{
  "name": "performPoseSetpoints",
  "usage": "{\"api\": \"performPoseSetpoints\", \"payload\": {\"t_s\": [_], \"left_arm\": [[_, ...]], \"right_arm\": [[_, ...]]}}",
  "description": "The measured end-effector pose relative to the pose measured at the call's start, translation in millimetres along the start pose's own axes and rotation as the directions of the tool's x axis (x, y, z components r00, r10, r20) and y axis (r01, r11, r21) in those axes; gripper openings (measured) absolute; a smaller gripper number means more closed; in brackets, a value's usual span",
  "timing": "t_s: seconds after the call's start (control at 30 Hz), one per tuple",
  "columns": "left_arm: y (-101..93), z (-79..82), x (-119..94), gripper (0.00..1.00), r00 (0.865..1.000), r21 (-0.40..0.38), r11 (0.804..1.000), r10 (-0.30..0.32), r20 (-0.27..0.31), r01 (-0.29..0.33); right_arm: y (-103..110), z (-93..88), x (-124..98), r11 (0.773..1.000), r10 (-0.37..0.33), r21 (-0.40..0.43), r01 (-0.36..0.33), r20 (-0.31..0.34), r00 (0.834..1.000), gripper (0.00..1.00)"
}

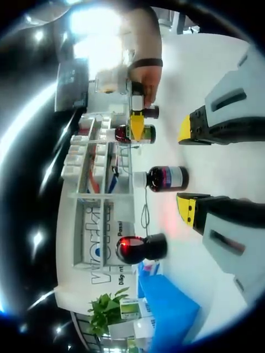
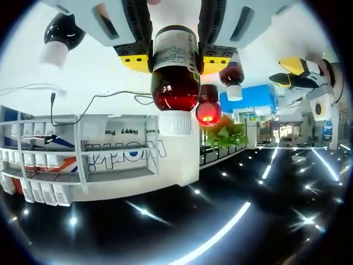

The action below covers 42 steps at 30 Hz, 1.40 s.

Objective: Rotate the medicine bottle to make it face forward pick up the medicine bottle inspect the drug traceability code place the medicine on the table

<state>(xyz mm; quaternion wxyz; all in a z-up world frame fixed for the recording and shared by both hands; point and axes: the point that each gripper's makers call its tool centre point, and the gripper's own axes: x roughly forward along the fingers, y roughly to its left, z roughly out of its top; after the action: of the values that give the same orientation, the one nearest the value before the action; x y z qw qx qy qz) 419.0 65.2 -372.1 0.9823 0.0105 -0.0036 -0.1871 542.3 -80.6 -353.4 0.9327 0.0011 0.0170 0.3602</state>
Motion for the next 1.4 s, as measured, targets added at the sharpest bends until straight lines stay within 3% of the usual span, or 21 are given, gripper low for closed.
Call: {"api": "performPoseSetpoints", "payload": {"t_s": [0.6, 1.4], "left_arm": [[0.9, -0.7, 1, 0.26, 1.000, -0.002, 1.000, 0.001, -0.002, -0.001], [1.3, -0.7, 0, 0.26, 1.000, -0.003, 1.000, 0.002, -0.001, -0.002]], "right_arm": [[2, -26.1, 4, 1.000, 0.011, -0.019, -0.013, -0.078, 0.997, 0.26], [8, -31.5, 4, 0.997, 0.025, -0.065, -0.031, -0.092, 0.995, 0.28]]}}
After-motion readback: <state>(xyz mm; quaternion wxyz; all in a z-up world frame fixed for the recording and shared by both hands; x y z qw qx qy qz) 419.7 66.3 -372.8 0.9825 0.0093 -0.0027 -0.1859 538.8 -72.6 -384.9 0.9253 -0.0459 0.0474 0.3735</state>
